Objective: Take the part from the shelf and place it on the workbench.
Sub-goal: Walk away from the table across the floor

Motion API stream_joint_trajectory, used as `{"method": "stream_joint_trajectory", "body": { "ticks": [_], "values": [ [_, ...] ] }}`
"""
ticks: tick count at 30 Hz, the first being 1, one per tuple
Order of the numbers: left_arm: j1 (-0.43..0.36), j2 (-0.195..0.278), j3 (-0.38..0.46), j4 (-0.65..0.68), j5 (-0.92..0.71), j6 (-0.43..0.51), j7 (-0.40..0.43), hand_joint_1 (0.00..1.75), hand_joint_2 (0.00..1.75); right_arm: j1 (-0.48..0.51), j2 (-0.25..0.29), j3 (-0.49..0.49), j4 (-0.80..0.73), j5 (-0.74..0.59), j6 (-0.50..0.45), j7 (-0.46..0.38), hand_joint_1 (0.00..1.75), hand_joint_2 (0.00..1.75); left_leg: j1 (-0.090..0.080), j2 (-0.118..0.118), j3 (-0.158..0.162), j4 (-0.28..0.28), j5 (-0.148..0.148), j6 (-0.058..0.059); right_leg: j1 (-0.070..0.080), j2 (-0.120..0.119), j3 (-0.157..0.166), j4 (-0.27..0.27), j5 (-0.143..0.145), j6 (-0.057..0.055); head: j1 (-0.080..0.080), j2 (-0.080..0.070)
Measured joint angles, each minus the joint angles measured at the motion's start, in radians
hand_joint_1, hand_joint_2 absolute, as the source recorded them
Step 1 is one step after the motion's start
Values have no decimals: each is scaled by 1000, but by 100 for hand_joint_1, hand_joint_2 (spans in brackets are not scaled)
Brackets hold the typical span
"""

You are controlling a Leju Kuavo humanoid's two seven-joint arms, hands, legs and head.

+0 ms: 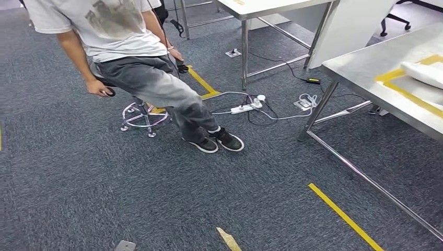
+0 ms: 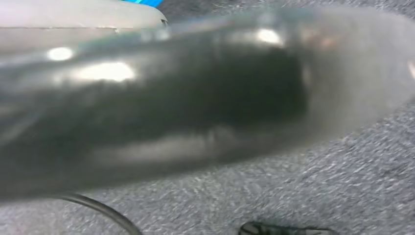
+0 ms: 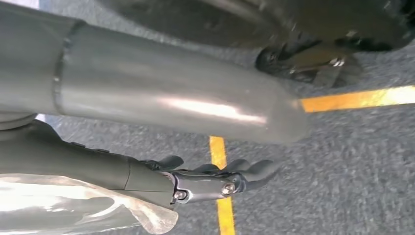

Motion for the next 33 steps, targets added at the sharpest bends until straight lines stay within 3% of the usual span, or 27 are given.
{"method": "stream_joint_trajectory", "body": {
  "ticks": [1,3,5,6,7,8,10,12,14,15,17,18,20,21,22,24,26,28,29,30,31,33],
  "values": [
    [1,0,0,0,0,-1,-2,0,0,0,1,0,0,2,0,-1,0,0,-1,22,-8,18,-14,-5,-2,-14,3,-6,3,-3,-2,0],
    [-2,1,0,0,0,-1,-6,0,0,1,2,0,0,6,2,-4,0,0,-1,86,-51,115,-71,-16,-2,-47,7,-11,5,-8,-5,0],
    [-4,1,1,0,0,-2,-10,0,0,3,2,0,0,10,3,-5,0,0,7,112,-107,239,-123,-27,-1,-82,9,-11,1,-9,-7,0],
    [-4,1,1,0,0,-2,-10,0,0,3,2,0,0,10,3,-5,0,0,12,117,-120,267,-126,-31,-1,-98,9,-11,0,-9,-7,0],
    [-3,1,1,0,0,-2,-11,0,0,3,2,0,0,11,2,-6,0,0,17,120,-114,258,-110,-35,-1,-112,10,-11,-2,-8,-7,0],
    [-1,1,1,0,0,-3,-11,0,0,2,2,0,0,11,1,-7,0,0,21,127,-90,211,-78,-37,-2,-125,13,-11,-4,-6,-7,0],
    [-2,0,2,0,0,-6,-10,0,0,1,2,0,0,11,-2,-9,0,0,20,171,-22,77,-21,-38,1,-147,20,-10,-11,3,-8,0],
    [-5,-3,3,0,0,-11,-9,0,0,0,2,0,0,12,-4,-11,0,0,13,206,11,5,-8,-27,7,-167,23,-8,-18,14,-7,0],
    [-5,-4,4,0,0,-12,-7,0,0,-2,2,0,0,13,-5,-12,0,0,7,193,9,0,-12,-10,7,-188,28,-8,-24,24,-6,0],
    [-2,-4,5,0,0,-12,-5,0,0,-3,2,0,0,13,-5,-13,0,0,7,181,10,-2,-11,-2,5,-183,29,-4,-30,30,-4,0],
    [-1,-5,7,0,0,-12,-4,0,0,-4,3,0,0,14,-5,-13,0,0,8,159,11,-7,-8,13,0,-134,6,50,-69,38,0,0],
    [-2,-5,7,0,0,-11,-4,0,0,-3,3,0,0,15,-4,-14,0,0,9,147,11,-8,-6,19,-1,-100,-23,109,-99,39,3,0],
    [-4,-6,7,0,0,-12,-4,0,0,1,3,0,0,15,-4,-13,0,0,5,120,10,-7,-5,26,-1,-69,-94,246,-152,37,6,0],
    [-4,-7,7,0,0,-12,-4,0,0,3,3,0,0,16,-4,-13,0,0,3,105,10,-7,-5,27,0,-65,-119,286,-156,34,7,0],
    [-3,-7,8,0,0,-12,-3,0,0,4,3,0,0,16,-4,-13,0,0,1,90,12,-7,-5,27,0,-62,-129,290,-140,31,7,0],
    [-2,-7,8,0,0,-12,-3,0,0,4,3,0,0,17,-4,-14,0,0,-1,59,15,-6,-5,27,0,-44,-94,184,-59,22,7,0],
    [-3,-8,9,0,0,-15,-2,0,0,2,3,0,0,17,-4,-14,0,0,-1,32,13,-3,-5,24,-2,9,-40,56,-4,15,6,0],
    [-4,-8,9,0,0,-22,-1,0,0,1,2,0,0,16,-4,-15,0,0,3,8,5,-1,-2,13,-2,37,-18,13,-1,12,6,0],
    [-3,-8,9,0,-1,-25,0,0,0,1,2,0,0,16,-4,-15,0,0,6,-5,0,-2,0,6,-1,27,-13,7,0,10,6,0],
    [-1,-7,9,0,-1,-28,0,0,0,1,3,0,0,15,-4,-15,0,0,8,-5,-2,0,0,1,-1,15,-10,2,3,7,6,0],
    [1,-7,9,0,-1,-29,0,0,0,0,4,0,0,15,-4,-15,0,0,7,13,-6,9,-9,-5,-2,1,-6,-4,5,2,4,0],
    [0,-6,9,0,-1,-30,0,0,0,1,6,0,0,15,-4,-16,0,0,6,73,-37,82,-56,-15,-5,-31,1,-13,8,-6,-1,0]
  ]
}}
